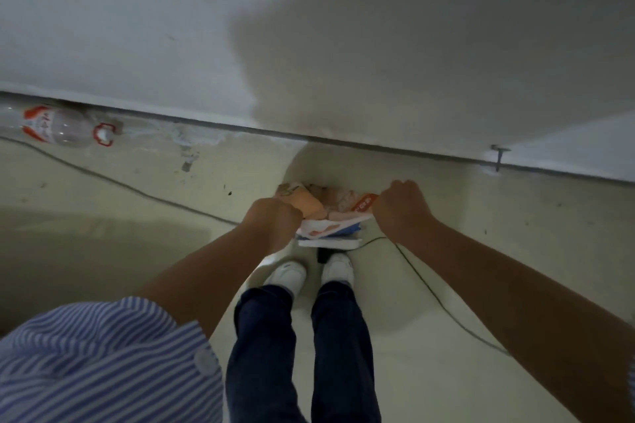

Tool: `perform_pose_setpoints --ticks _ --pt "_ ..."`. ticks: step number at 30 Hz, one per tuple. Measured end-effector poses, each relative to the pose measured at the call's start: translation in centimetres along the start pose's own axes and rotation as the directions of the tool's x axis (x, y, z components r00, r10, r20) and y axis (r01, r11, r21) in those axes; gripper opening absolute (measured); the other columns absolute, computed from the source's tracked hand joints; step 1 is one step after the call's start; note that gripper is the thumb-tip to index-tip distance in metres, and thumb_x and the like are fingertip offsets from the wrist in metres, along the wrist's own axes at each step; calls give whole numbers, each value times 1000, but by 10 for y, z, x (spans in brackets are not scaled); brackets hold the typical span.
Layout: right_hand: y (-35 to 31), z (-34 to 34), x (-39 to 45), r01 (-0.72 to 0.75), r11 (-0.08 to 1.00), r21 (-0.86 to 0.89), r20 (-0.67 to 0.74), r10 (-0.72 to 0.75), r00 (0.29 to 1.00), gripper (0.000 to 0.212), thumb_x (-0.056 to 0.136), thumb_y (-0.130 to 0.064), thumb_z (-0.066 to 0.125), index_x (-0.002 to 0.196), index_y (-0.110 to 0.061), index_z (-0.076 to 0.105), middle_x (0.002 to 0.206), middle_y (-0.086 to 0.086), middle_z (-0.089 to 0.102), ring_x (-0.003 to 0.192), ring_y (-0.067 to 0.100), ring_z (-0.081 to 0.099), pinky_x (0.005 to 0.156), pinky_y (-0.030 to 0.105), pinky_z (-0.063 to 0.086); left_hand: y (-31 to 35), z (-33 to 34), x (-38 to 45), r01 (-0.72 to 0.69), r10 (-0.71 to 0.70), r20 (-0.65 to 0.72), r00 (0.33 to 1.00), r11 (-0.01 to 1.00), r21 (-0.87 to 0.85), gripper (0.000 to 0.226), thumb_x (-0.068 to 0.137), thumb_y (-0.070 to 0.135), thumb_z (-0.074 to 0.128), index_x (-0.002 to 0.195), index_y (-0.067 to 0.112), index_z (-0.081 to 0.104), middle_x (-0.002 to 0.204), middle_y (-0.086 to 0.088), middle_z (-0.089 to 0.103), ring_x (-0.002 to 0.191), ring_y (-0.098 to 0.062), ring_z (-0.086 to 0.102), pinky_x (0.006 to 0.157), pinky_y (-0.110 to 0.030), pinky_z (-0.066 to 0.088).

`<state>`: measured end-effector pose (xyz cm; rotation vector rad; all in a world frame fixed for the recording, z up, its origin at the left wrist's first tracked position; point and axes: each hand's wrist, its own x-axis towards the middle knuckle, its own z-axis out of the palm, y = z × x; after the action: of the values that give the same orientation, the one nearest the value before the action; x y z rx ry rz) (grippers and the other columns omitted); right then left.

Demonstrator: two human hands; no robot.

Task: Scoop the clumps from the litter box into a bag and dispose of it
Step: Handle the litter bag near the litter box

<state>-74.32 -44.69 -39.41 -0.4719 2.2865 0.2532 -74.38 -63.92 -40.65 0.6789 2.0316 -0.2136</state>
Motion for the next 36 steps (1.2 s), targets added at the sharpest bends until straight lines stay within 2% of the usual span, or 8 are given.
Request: perform_pose_setpoints --ticks 2,5,10,19,25,28,31,36 --pt "-12 4 -32 -31 997 69 -128 40 991 14 74 -19 70 82 -7 68 90 9 68 91 22 61 79 28 41 10 7 -23 10 -14 68 998 998 57 31 95 7 35 124 6 47 125 -9 55 113 -26 54 88 -32 44" --pt "-27 18 -90 -130 967 221 93 112 989 23 89 -7 45 104 -7 62 113 11 62 112 24 50 99 31 31 25 1 -55 -13 9 35 999 993 118 30 95 7 36 123 9 46 119 -8 57 108 -25 58 85 -32 46" --pt "-40 29 -192 -386 819 425 -15 433 901 10 75 -13 63 84 -10 68 88 8 69 92 23 59 90 33 38 65 -36 -106 -150 158 0 987 934 325 30 98 16 35 125 12 47 120 -7 57 108 -25 56 84 -30 44" --pt "-124 115 -385 -708 194 679 419 689 591 25 89 -10 41 105 -14 59 104 3 65 104 22 54 85 31 36 231 -52 -166 -475 431 221 875 671 570 23 97 16 36 108 9 56 105 -8 60 92 -18 59 76 -26 45" --pt "-205 211 -477 -692 -293 660 577 787 217 6 65 -6 68 70 -10 67 66 6 67 70 23 61 64 26 27 379 28 -200 -594 583 299 755 417 688 27 95 12 40 119 8 52 112 -12 62 99 -26 60 81 -31 45" --pt "-244 259 -523 -617 -460 639 681 711 174 11 54 -6 74 59 -10 65 56 4 63 59 21 59 59 26 27 448 85 -228 -589 625 299 721 325 740 31 98 12 34 124 8 51 116 -13 61 104 -27 58 85 -31 43" --pt "-292 320 -569 -485 -645 590 778 615 128 20 80 -4 48 90 -8 65 86 7 68 88 25 57 71 27 22 518 150 -264 -574 656 307 690 236 784 30 98 15 36 122 7 53 114 -13 63 104 -28 59 83 -31 44" --pt "-340 405 -674 -274 -799 535 800 584 -140 20 30 0 69 36 -12 53 30 4 47 34 24 50 50 15 9 640 249 -323 -596 716 394 577 39 802 29 99 19 37 117 6 56 110 -14 65 101 -32 60 78 -34 43"
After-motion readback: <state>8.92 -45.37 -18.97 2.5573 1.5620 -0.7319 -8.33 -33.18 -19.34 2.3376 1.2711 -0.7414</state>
